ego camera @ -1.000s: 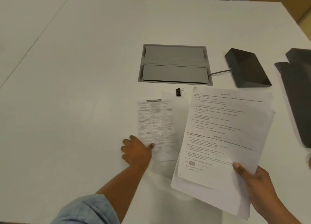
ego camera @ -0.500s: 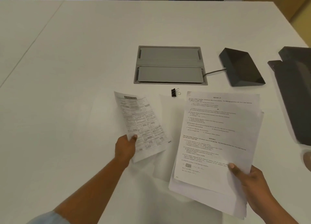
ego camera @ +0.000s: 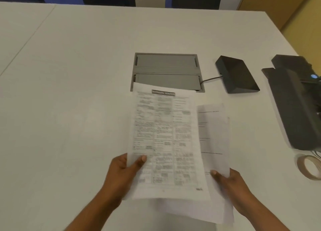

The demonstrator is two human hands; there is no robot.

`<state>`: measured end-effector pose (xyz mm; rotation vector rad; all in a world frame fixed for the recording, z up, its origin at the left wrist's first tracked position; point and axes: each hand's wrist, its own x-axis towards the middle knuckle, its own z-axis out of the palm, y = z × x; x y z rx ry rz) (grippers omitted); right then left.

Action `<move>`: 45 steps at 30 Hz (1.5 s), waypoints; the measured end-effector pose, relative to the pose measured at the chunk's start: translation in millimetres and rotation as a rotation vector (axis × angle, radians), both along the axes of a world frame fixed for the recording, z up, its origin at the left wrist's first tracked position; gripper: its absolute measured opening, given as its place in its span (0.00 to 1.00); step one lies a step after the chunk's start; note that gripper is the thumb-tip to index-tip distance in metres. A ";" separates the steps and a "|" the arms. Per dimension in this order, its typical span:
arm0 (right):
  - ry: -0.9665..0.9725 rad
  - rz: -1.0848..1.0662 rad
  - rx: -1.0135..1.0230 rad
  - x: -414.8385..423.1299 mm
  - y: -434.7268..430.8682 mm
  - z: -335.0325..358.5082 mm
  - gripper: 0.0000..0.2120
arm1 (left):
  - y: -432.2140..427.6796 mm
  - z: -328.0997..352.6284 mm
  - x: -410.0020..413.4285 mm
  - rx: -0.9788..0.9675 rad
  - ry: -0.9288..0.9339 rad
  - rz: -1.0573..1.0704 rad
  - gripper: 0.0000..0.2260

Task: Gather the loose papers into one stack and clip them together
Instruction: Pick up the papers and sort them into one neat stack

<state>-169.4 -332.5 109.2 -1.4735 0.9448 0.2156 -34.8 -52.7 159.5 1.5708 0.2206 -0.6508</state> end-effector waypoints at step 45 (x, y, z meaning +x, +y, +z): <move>-0.536 0.161 -0.256 100.9 16.7 53.1 0.17 | -41.2 -2.8 57.7 -0.172 -0.544 -0.047 0.22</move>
